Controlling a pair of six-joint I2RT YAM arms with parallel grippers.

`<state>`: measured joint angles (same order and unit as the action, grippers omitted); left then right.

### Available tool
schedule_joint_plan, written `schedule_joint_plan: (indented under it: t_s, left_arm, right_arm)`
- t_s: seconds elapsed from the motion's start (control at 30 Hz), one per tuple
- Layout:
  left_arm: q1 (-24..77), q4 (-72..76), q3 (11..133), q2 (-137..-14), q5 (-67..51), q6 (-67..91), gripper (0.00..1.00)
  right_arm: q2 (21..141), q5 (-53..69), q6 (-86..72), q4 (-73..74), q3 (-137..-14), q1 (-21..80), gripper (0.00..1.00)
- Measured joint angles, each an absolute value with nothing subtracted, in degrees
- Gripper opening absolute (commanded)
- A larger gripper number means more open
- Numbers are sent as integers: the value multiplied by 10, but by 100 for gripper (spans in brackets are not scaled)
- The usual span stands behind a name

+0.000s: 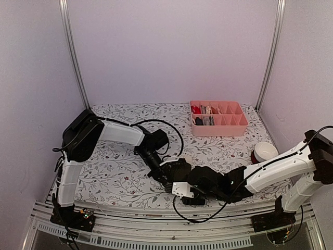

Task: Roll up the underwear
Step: Roll the underwear at the center of the board.

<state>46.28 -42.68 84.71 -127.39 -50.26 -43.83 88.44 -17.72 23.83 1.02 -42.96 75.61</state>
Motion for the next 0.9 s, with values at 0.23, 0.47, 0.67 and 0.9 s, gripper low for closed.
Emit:
schedule_joint_plan:
  t_s: [0.23,0.47,0.67,0.9]
  left_arm:
    - [454,-487,886,-1308,-538,-430,0]
    - [454,-509,891,-1313,-548,-427,0]
    - [452,-517,891,-1313,-544,-427,11]
    - [451,-497,859,-1279,-529,-424,60]
  right_arm:
    - [994,-220,289,-1,-484,757,53]
    - [1046,-260,310,-24,-505,757,19]
    - [1067,-265,305,-29,-516,754,3]
    - [1065,-215,280,-10,-528,734,3]
